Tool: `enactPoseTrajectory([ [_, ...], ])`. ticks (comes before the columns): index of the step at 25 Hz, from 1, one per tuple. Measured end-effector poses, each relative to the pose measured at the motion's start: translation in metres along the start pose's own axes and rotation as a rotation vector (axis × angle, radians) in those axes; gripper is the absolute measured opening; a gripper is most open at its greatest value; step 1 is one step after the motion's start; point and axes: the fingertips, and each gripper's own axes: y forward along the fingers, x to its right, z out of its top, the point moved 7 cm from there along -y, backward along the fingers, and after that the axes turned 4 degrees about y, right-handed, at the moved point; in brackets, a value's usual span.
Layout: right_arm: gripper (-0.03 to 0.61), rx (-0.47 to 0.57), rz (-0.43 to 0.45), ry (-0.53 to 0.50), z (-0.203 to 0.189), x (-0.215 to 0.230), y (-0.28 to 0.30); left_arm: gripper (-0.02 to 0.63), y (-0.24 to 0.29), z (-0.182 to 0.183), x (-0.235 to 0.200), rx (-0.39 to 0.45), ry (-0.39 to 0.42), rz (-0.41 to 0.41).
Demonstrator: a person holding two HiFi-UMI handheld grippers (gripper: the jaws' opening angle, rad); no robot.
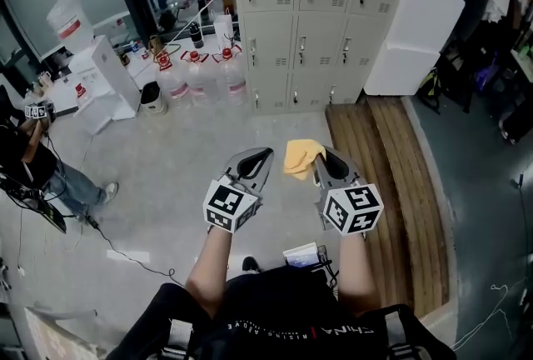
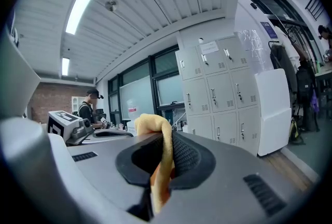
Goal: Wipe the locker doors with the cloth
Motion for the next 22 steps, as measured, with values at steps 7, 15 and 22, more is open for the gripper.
enactPoseTrajectory([
  [7,0.051,-0.008,0.004,-0.004,-0.004,0.01,-0.003,0.02,0.011,-0.003,0.01,-0.031,0.023,-0.006],
  [15,0.051,-0.013,0.018,0.005,-0.002,0.038,-0.007,0.02,0.032,-0.003,0.021,-0.052,0.034,0.012],
  [22,0.051,-0.013,0.033,0.008,0.001,0.078,-0.013,0.02,0.061,-0.001,0.036,-0.06,0.035,0.061],
])
